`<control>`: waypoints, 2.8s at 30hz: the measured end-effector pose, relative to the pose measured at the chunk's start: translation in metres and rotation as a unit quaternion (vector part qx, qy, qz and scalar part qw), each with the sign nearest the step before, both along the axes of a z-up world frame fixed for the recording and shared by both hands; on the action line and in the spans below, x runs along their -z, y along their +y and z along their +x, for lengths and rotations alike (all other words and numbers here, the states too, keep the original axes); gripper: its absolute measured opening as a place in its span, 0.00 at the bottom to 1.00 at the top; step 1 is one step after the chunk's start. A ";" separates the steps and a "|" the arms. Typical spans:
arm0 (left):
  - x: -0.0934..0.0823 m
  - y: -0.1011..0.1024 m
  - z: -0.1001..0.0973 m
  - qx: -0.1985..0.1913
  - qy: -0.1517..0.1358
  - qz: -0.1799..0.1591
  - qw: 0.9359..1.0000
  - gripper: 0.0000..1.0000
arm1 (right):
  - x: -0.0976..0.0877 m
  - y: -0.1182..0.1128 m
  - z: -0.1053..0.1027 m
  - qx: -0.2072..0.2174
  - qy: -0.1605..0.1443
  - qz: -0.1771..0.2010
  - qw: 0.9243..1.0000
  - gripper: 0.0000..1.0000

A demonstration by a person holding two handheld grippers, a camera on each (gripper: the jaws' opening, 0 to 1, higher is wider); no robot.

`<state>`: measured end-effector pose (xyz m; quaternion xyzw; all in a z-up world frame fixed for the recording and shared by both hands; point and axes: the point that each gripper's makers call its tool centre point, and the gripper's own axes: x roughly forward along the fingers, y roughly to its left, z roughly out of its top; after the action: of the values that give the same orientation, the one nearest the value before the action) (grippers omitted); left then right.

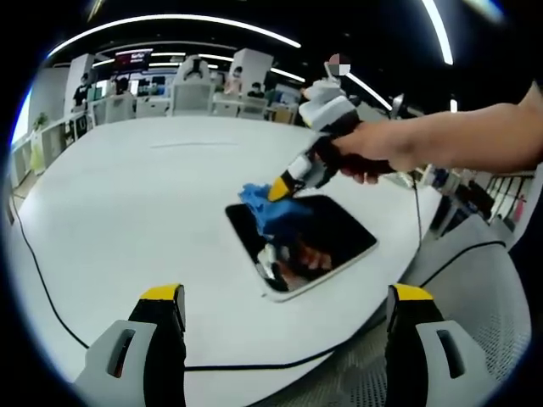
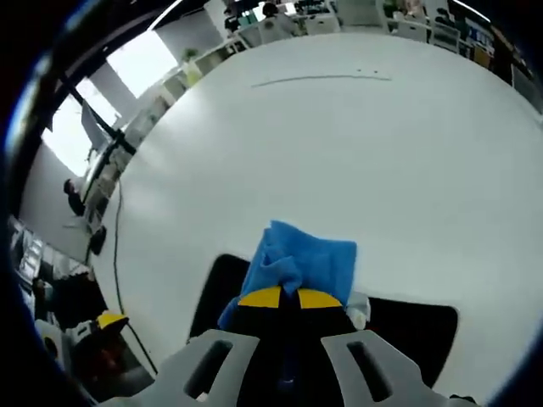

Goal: Wipe the mirror surface with the cleaning cloth until all visible marks leave the cleaned area.

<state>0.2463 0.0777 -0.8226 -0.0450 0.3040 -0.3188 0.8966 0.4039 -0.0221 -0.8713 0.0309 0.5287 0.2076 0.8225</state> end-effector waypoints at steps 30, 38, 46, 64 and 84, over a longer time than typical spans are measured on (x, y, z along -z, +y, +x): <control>0.000 0.003 0.001 -0.008 -0.002 0.003 1.000 0.99 | -0.003 -0.013 -0.005 -0.025 -0.051 0.014 0.998 0.00; 0.001 0.004 0.002 -0.010 -0.002 0.004 1.000 0.99 | -0.003 -0.023 -0.005 -0.021 -0.050 0.013 0.998 0.00; 0.001 0.004 0.002 -0.010 -0.001 0.004 1.000 0.99 | -0.002 -0.035 -0.003 -0.017 -0.049 0.010 0.999 0.00; 0.002 0.003 0.001 -0.005 0.000 0.006 1.000 0.99 | -0.001 -0.063 -0.001 -0.005 -0.044 -0.001 0.999 0.00; -0.002 0.003 0.003 -0.003 -0.015 0.016 1.000 0.99 | -0.002 -0.066 -0.026 0.000 -0.070 -0.016 0.997 0.00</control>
<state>0.2492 0.0810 -0.8209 -0.0267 0.2956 -0.3120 0.9025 0.3782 -0.0876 -0.8690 0.0034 0.4729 0.2010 0.8579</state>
